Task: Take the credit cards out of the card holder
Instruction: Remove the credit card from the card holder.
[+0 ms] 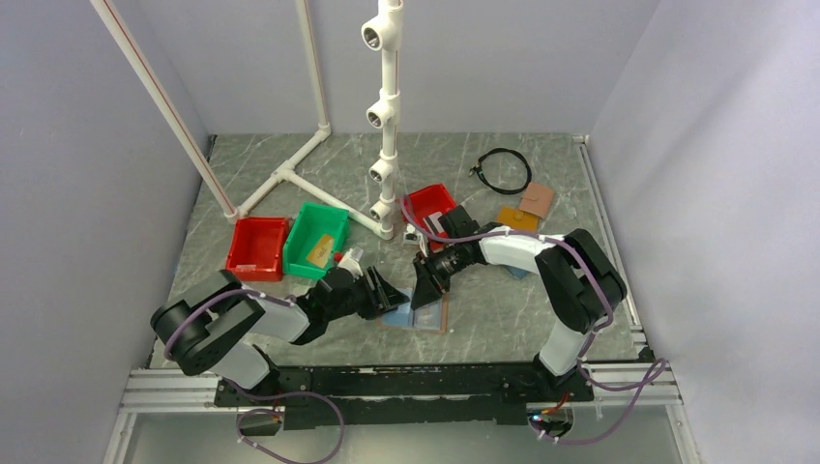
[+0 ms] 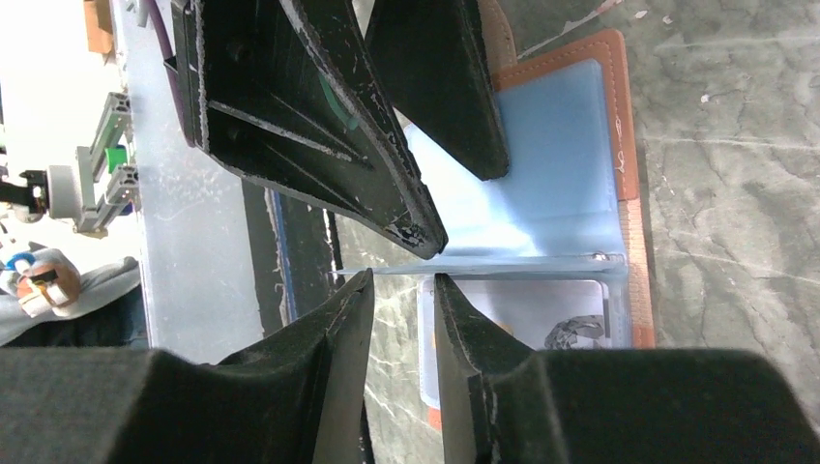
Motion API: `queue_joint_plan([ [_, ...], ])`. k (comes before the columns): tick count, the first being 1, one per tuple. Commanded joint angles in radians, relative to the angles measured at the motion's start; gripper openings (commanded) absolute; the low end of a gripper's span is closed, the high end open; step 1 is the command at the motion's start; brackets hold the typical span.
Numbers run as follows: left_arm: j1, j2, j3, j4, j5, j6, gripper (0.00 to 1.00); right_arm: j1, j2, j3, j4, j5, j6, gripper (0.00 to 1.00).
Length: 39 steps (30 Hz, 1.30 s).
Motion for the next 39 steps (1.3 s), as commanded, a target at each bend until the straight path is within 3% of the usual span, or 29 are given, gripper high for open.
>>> queue_joint_plan([
  [1,0.008,-0.036,-0.022,-0.019,-0.03,-0.012,0.59,0.006,0.002,-0.006,0.013,-0.003,-0.034,0.33],
  [15,0.009,0.026,-0.038,0.152,0.003,-0.046,0.62,0.012,0.022,-0.001,0.003,-0.018,-0.043,0.34],
  [33,0.009,0.03,-0.031,0.18,0.018,-0.042,0.66,0.015,0.022,0.002,-0.003,-0.088,-0.076,0.48],
  [39,0.009,-0.002,-0.028,0.15,0.014,-0.027,0.67,0.015,0.045,0.009,-0.011,-0.133,-0.075,0.48],
])
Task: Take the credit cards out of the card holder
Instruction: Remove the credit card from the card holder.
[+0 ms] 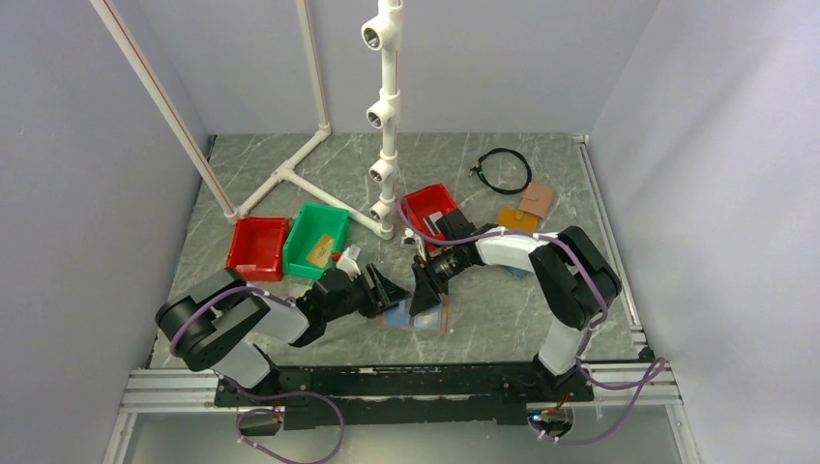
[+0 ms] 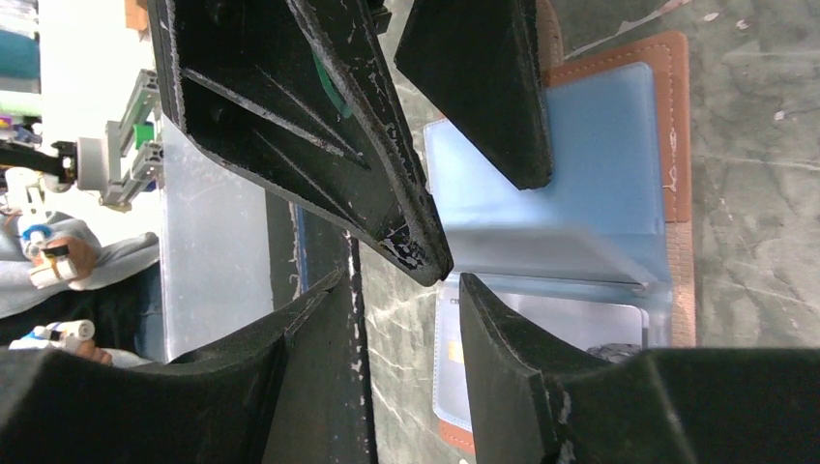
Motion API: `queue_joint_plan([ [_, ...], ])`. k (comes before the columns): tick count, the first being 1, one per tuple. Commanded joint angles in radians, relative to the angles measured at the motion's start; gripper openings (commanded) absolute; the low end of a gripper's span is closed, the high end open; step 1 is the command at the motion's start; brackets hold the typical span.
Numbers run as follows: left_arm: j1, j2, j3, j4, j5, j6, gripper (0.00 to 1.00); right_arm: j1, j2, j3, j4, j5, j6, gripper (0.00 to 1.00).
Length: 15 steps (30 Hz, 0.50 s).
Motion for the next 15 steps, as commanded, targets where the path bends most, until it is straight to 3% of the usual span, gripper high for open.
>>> queue_joint_plan([
  [1,0.003,-0.031,0.002,0.009,0.008,0.016,0.67,0.002,0.019,0.012,-0.007,-0.073,-0.029,0.48],
  [10,0.002,-0.043,0.018,-0.066,-0.004,0.026,0.66,-0.006,0.006,0.033,-0.035,-0.052,-0.041,0.45],
  [15,0.004,-0.036,0.018,-0.098,-0.024,0.027,0.55,-0.035,-0.012,0.069,-0.116,-0.031,-0.106,0.44],
])
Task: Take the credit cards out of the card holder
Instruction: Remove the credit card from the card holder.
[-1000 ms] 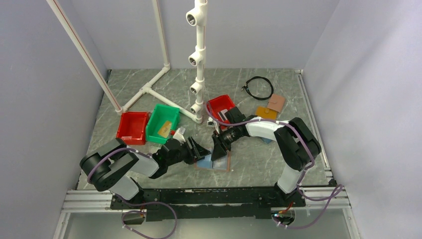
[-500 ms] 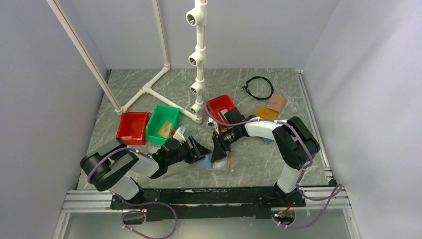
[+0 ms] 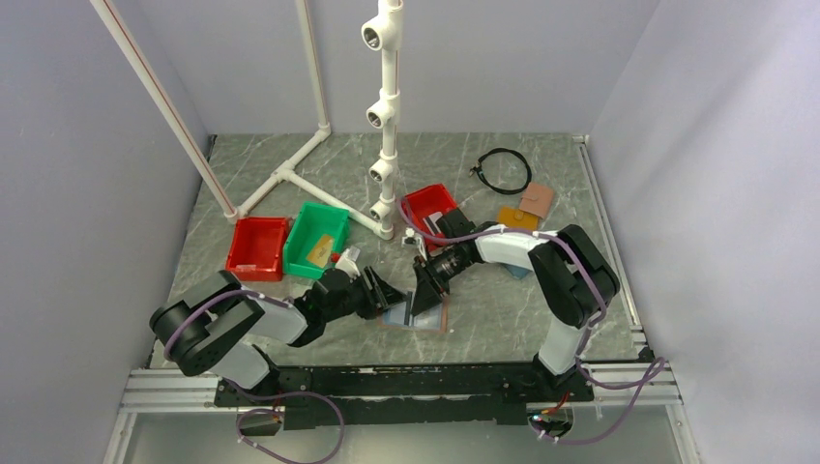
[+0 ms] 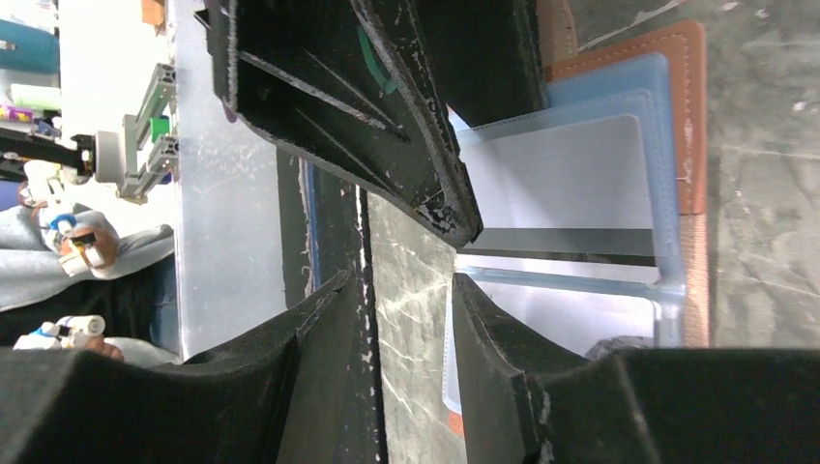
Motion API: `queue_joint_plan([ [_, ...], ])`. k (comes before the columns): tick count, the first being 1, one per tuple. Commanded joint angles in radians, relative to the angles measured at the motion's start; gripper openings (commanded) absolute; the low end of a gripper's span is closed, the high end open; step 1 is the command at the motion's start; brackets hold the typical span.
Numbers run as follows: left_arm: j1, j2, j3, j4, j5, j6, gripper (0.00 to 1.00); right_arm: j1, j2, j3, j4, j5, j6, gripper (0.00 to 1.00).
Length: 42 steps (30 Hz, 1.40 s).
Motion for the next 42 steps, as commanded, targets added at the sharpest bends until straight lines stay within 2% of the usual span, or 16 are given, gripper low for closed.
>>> queue_joint_plan([
  [1,0.004,-0.009,0.021,-0.039,-0.024,0.021,0.51,-0.033,-0.036,0.056,-0.066,0.0,-0.082,0.43],
  [3,0.004,-0.027,0.029,-0.088,-0.031,0.031,0.43,-0.054,-0.048,0.054,-0.066,-0.002,-0.076,0.43],
  [10,0.005,-0.1,0.044,-0.179,-0.049,0.068,0.0,-0.086,-0.064,0.061,-0.083,0.004,-0.079,0.42],
  [15,0.007,-0.146,-0.003,-0.084,-0.056,0.085,0.0,-0.095,-0.078,0.051,-0.067,-0.012,-0.06,0.41],
  [20,0.007,-0.172,-0.027,0.038,-0.036,0.112,0.0,-0.118,-0.091,0.026,0.0,-0.075,0.025,0.41],
  [33,0.007,-0.114,-0.011,0.274,0.02,0.103,0.0,-0.169,-0.101,-0.015,0.104,-0.119,0.158,0.41],
  [42,0.005,-0.114,-0.005,0.35,0.031,0.096,0.0,-0.185,-0.088,-0.027,0.143,-0.145,0.217,0.4],
])
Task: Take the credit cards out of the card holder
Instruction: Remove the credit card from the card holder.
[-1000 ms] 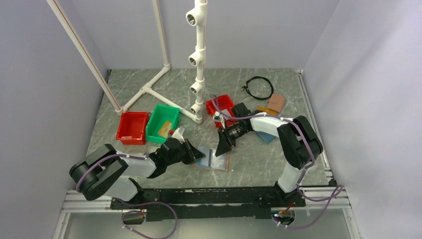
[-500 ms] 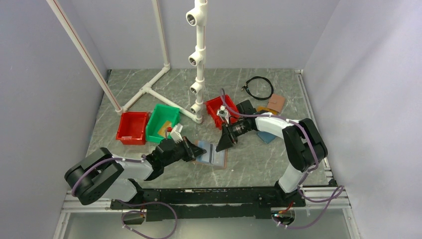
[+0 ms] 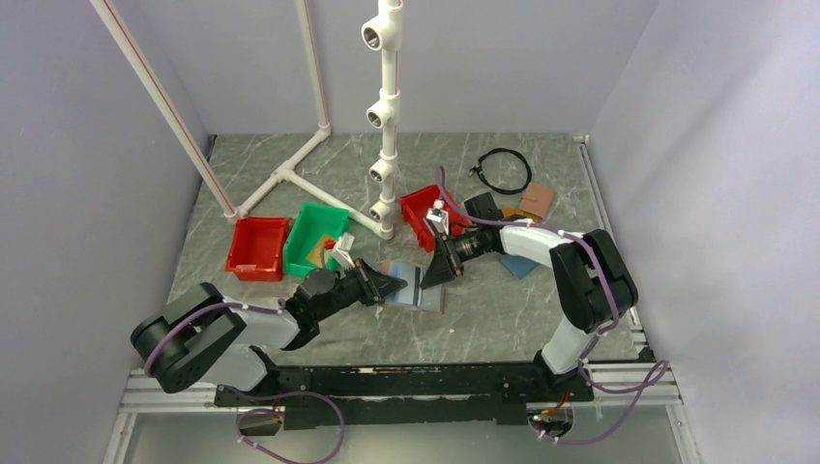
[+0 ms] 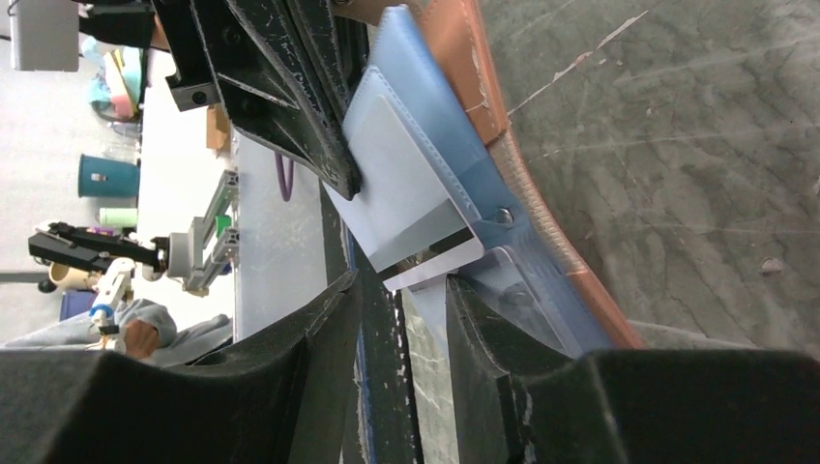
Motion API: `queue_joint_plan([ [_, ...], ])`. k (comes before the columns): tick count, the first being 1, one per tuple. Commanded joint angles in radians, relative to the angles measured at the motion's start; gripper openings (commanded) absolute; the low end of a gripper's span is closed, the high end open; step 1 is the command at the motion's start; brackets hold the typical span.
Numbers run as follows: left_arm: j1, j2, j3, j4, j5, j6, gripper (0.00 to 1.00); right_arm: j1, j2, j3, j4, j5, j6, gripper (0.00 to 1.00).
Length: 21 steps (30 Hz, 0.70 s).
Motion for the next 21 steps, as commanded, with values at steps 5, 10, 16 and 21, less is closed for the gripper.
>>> queue_joint_plan([
  [5,0.001,-0.006,0.029,0.158,0.033,-0.004,0.0,-0.015,-0.018,-0.012,0.072,-0.097,0.055,0.39],
  [10,-0.001,0.02,0.039,0.209,0.041,-0.015,0.0,-0.016,-0.019,-0.014,0.093,-0.151,0.09,0.34],
  [16,-0.007,0.086,0.053,0.286,0.046,-0.03,0.0,-0.016,-0.023,-0.011,0.095,-0.182,0.104,0.29],
  [21,-0.009,0.111,0.048,0.305,0.038,-0.031,0.0,-0.016,-0.02,-0.008,0.091,-0.193,0.107,0.25],
])
